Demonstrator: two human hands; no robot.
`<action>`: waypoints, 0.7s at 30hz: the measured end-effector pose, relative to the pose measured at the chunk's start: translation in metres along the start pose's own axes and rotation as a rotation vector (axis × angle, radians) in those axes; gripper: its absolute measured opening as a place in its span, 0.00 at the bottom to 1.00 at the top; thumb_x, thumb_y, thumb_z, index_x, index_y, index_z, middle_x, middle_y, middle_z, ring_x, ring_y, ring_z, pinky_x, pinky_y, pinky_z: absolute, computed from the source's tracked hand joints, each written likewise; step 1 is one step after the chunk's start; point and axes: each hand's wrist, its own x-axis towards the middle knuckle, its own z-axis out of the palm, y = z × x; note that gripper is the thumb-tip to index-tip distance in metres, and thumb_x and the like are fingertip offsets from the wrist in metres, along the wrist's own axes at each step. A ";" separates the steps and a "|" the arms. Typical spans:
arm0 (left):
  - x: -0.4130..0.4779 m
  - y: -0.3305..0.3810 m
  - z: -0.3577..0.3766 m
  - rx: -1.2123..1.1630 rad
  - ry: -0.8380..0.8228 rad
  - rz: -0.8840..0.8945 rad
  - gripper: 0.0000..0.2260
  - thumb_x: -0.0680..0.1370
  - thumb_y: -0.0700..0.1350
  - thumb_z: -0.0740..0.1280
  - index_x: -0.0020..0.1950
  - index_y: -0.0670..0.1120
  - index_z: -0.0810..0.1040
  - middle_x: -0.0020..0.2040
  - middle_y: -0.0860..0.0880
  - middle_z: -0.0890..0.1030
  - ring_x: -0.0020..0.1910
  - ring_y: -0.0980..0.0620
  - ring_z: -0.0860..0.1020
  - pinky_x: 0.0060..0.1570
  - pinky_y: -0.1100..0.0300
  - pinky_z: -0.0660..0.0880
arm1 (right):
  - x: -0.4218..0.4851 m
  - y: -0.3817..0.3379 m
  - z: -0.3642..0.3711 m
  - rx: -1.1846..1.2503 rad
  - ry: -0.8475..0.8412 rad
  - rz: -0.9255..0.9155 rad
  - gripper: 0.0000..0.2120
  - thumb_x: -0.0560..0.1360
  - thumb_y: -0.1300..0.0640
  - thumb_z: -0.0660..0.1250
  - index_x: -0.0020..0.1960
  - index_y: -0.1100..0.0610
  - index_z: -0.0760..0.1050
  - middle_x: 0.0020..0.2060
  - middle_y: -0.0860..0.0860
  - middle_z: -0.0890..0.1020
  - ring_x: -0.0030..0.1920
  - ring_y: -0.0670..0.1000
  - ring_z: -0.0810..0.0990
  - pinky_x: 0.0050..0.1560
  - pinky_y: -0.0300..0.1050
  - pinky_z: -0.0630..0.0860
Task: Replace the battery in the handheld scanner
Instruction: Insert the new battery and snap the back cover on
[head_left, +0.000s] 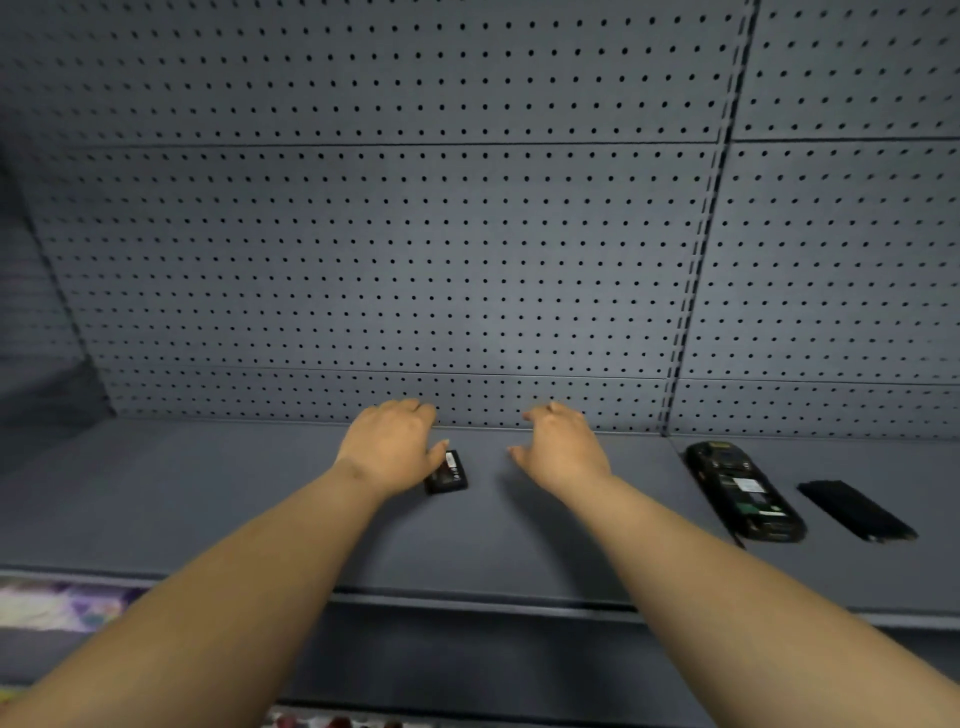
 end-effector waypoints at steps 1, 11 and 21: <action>0.000 -0.012 0.002 0.003 0.005 0.009 0.18 0.78 0.55 0.57 0.61 0.44 0.72 0.58 0.46 0.77 0.58 0.45 0.74 0.58 0.51 0.71 | 0.003 -0.011 0.008 0.007 -0.001 0.012 0.24 0.75 0.50 0.65 0.68 0.58 0.68 0.67 0.56 0.71 0.69 0.57 0.66 0.67 0.50 0.68; 0.003 -0.086 0.024 -0.038 0.000 0.077 0.19 0.78 0.55 0.58 0.63 0.46 0.72 0.60 0.46 0.77 0.60 0.46 0.74 0.58 0.52 0.72 | 0.014 -0.078 0.068 0.027 -0.110 0.173 0.26 0.72 0.44 0.68 0.62 0.60 0.72 0.59 0.58 0.79 0.60 0.59 0.76 0.57 0.50 0.74; 0.002 -0.106 0.040 -0.105 -0.025 0.064 0.18 0.78 0.55 0.57 0.64 0.46 0.71 0.61 0.47 0.77 0.61 0.47 0.74 0.61 0.53 0.70 | 0.023 -0.089 0.087 0.009 -0.095 0.244 0.23 0.71 0.51 0.70 0.61 0.61 0.72 0.58 0.59 0.79 0.58 0.59 0.78 0.53 0.49 0.77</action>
